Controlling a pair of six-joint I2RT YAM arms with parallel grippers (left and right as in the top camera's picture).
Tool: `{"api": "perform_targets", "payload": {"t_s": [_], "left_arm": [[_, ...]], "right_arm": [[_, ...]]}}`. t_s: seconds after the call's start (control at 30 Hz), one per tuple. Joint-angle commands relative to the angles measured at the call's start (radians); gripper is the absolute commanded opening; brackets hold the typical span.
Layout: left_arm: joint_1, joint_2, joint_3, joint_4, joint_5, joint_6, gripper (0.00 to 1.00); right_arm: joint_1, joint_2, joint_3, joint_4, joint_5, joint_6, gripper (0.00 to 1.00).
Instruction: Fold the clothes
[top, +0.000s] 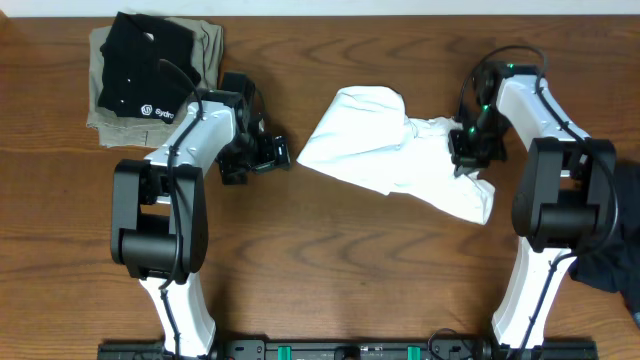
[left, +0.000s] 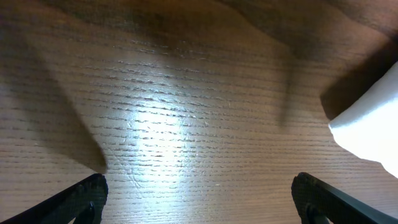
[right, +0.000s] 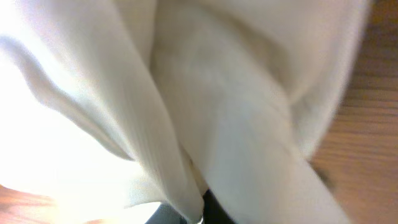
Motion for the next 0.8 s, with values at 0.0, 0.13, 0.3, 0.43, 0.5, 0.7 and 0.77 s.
{"api": "perform_targets", "payload": {"t_s": [0.0,0.13,0.3,0.43,0.5,0.7,0.77], "left_arm": [[0.004,-0.020,-0.006,-0.009,0.006,0.002,0.96],[0.004,-0.020,-0.006,-0.011,0.006,0.002,0.96],[0.004,-0.020,-0.006,-0.011,0.006,0.002,0.96],[0.004,-0.020,-0.006,-0.011,0.006,0.002,0.97],[0.004,-0.020,-0.006,-0.012,0.006,0.002,0.97],[0.004,-0.020,-0.006,-0.012,0.006,0.002,0.96],[0.004,-0.020,-0.006,-0.012,0.006,0.002,0.96]], "right_arm": [[-0.022,-0.028,0.105,-0.036,0.022,0.067,0.01],[-0.058,-0.046,0.196,-0.096,0.068,0.071,0.01],[-0.088,-0.053,0.266,-0.155,0.170,0.071,0.01],[-0.091,-0.053,0.281,-0.162,0.288,0.088,0.01],[-0.091,-0.053,0.296,-0.163,0.318,0.122,0.01],[-0.081,-0.053,0.442,-0.189,0.183,0.186,0.01],[-0.065,-0.053,0.493,-0.188,0.101,0.186,0.01]]}}
